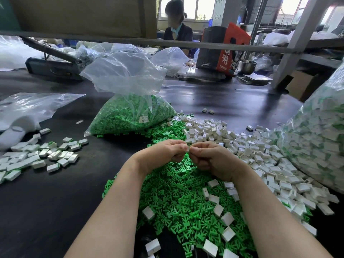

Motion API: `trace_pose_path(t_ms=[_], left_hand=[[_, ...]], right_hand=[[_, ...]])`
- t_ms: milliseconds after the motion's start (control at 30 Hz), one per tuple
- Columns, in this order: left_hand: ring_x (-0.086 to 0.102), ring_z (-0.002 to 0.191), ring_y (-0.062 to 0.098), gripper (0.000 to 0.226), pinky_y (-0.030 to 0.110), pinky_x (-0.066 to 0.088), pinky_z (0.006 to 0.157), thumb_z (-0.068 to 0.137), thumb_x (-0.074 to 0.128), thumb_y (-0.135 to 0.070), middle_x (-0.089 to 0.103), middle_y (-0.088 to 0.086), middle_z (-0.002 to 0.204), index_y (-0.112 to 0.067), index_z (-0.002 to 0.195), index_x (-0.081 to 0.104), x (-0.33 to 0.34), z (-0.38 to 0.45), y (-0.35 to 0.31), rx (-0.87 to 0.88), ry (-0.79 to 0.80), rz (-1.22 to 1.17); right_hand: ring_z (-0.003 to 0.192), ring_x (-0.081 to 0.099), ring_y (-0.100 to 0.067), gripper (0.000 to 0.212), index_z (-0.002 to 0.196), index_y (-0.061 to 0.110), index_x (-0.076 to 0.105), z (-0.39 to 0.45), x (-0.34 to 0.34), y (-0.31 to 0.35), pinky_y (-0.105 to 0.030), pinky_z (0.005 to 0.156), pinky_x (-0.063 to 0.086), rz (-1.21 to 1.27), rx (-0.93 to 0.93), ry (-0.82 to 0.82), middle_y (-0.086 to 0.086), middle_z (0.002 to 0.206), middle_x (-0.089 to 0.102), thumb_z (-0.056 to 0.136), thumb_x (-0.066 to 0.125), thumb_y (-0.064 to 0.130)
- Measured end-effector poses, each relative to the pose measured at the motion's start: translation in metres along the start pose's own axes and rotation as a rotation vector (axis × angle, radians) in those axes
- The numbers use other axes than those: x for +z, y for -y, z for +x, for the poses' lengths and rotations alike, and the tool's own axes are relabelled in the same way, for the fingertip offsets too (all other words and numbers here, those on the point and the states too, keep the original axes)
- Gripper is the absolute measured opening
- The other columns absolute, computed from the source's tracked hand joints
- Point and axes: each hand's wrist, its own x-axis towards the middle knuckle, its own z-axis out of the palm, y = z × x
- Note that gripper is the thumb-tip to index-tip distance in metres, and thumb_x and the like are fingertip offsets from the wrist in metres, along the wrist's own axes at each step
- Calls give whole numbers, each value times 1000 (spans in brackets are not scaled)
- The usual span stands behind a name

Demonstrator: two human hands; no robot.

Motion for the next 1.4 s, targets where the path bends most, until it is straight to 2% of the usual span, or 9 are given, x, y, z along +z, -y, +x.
trace_pose_path(t_ms=[167,267,467,733,900,1167,1333,1400], left_hand=[[28,59,11,33,27,27,62,104,40,-19,35,-6,62,-19,71,42,-2,-2,0,-10,30,46],[30,57,8,32,25,28,62,104,41,-19,36,-8,61,-19,72,43,-3,-3,0,-19,53,64],[30,55,6,31,18,28,57,103,40,-17,36,-9,61,-18,73,42,-3,-5,-3,-11,74,54],[30,58,9,29,24,29,60,104,40,-18,36,-5,63,-17,75,42,-3,-4,-3,-11,78,57],[29,60,10,27,24,28,61,104,40,-16,35,-4,65,-15,77,42,-3,-4,-4,-22,84,62],[29,55,7,31,16,28,54,103,40,-12,33,-5,62,-17,72,40,-2,-6,-6,-13,114,12],[29,58,9,33,21,28,57,103,40,-15,35,-5,64,-19,70,41,-4,-8,-6,-42,115,70],[31,57,7,35,18,31,58,104,40,-16,36,-7,63,-20,69,43,-5,-8,-8,-50,118,106]], right_hand=[[48,27,-6,26,65,19,61,-1,1,2,-14,43,22,-48,16,40,4,61,44,90,55,25],[49,28,-6,22,71,14,58,-1,0,2,-14,43,23,-72,27,42,2,63,43,89,57,26],[51,28,-6,20,72,16,59,-3,0,3,-14,45,22,-78,20,74,4,64,44,90,57,25],[50,28,-5,19,71,19,62,-1,-1,2,-14,45,21,-28,25,69,6,63,47,89,56,24],[51,29,-5,17,76,14,59,-1,-3,0,-13,45,24,-55,20,75,5,64,46,89,58,25],[50,32,-2,15,81,10,57,-3,-3,1,-12,45,29,-57,8,127,8,62,48,92,53,21],[49,31,-2,17,84,8,56,-2,-4,1,-11,45,29,-77,19,119,7,62,46,91,56,23],[49,30,-3,22,89,2,55,-1,-3,0,-11,44,29,-102,27,120,6,63,45,90,57,24]])
